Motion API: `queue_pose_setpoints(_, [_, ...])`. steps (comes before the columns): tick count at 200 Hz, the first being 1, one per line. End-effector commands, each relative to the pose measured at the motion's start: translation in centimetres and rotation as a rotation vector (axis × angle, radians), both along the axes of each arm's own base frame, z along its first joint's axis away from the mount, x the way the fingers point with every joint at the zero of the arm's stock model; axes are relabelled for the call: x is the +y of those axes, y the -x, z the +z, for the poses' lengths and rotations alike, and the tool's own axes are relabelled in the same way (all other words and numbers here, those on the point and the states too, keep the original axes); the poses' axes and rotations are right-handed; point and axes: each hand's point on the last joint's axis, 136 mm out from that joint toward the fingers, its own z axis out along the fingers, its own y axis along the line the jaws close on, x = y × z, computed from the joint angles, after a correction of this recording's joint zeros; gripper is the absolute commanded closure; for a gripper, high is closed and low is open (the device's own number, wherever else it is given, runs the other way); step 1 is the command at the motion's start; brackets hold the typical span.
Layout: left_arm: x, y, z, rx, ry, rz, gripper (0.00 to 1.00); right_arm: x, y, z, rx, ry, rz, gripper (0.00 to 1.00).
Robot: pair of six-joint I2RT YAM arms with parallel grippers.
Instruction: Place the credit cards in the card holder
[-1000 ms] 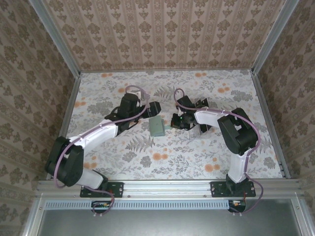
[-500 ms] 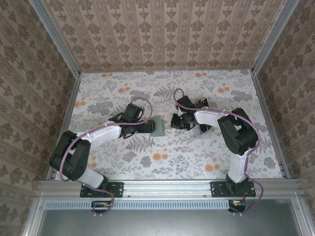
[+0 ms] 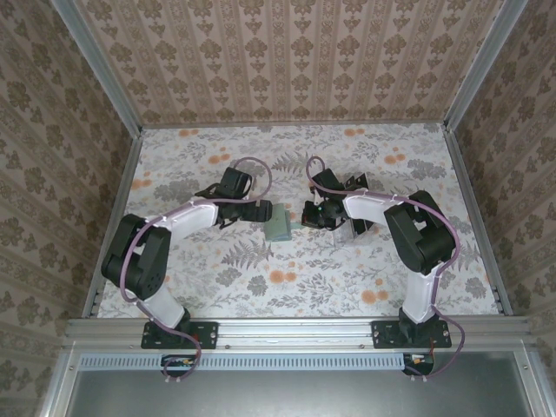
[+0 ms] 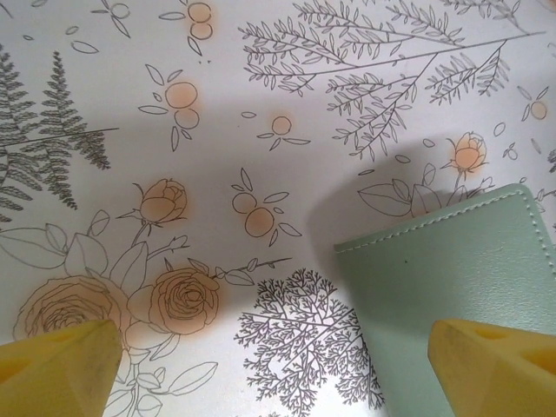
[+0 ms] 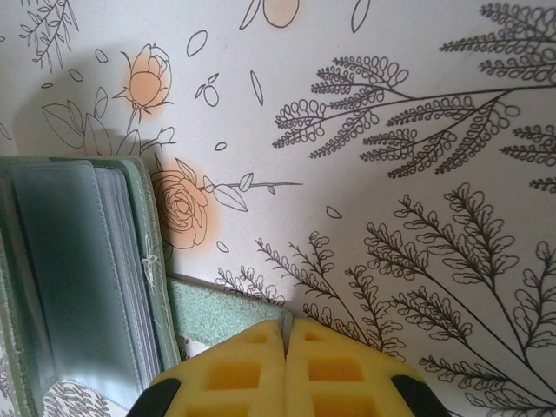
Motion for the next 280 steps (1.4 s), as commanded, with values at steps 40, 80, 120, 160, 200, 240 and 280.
queue_pose_setpoints(40, [-0.5,-0.8,-0.6,0.024,-0.003,-0.055,0.0,0.4,0.0,1.3,-0.014,-0.009,0.029,1.0])
queue_pose_setpoints(80, [-0.6,-1.1,-1.6,0.042,-0.004,-0.057,0.0,0.4,0.0,1.2,-0.012,-0.008,0.029,1.0])
queue_pose_setpoints(120, [-0.8,-1.5,-2.5,0.057,-0.001,-0.055,0.0,0.4,0.0,1.0,-0.005,-0.008,0.031,1.0])
queue_pose_setpoints(160, [-0.3,-1.6,-3.9,0.098,-0.054,-0.03,0.0,0.6,-0.1,1.4,-0.009,-0.015,0.034,1.0])
queue_pose_setpoints(200, [0.5,-0.9,-5.2,0.127,-0.142,-0.01,0.0,0.6,-0.3,2.5,-0.025,-0.014,0.04,0.87])
queue_pose_setpoints(240, [1.1,-0.4,-6.0,0.14,-0.213,0.012,0.0,0.3,-0.6,4.0,-0.053,-0.004,0.04,0.76])
queue_pose_setpoints(280, [1.0,-0.3,-6.3,0.146,-0.213,0.014,0.0,-0.1,-0.9,4.9,-0.07,0.002,0.035,0.73])
